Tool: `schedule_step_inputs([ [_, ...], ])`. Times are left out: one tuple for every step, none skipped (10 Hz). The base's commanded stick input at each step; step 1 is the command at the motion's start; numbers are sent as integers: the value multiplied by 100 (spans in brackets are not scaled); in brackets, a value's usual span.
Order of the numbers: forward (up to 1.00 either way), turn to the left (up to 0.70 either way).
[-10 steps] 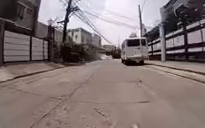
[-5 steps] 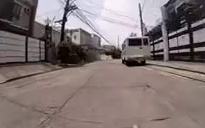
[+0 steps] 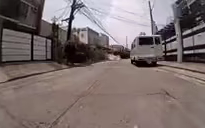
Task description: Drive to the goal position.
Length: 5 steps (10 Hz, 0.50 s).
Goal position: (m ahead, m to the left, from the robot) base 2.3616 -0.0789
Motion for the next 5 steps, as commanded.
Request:
schedule_step_inputs([
  [85,0],
  [85,0],
  [85,0],
  [85,0],
  [85,0],
])
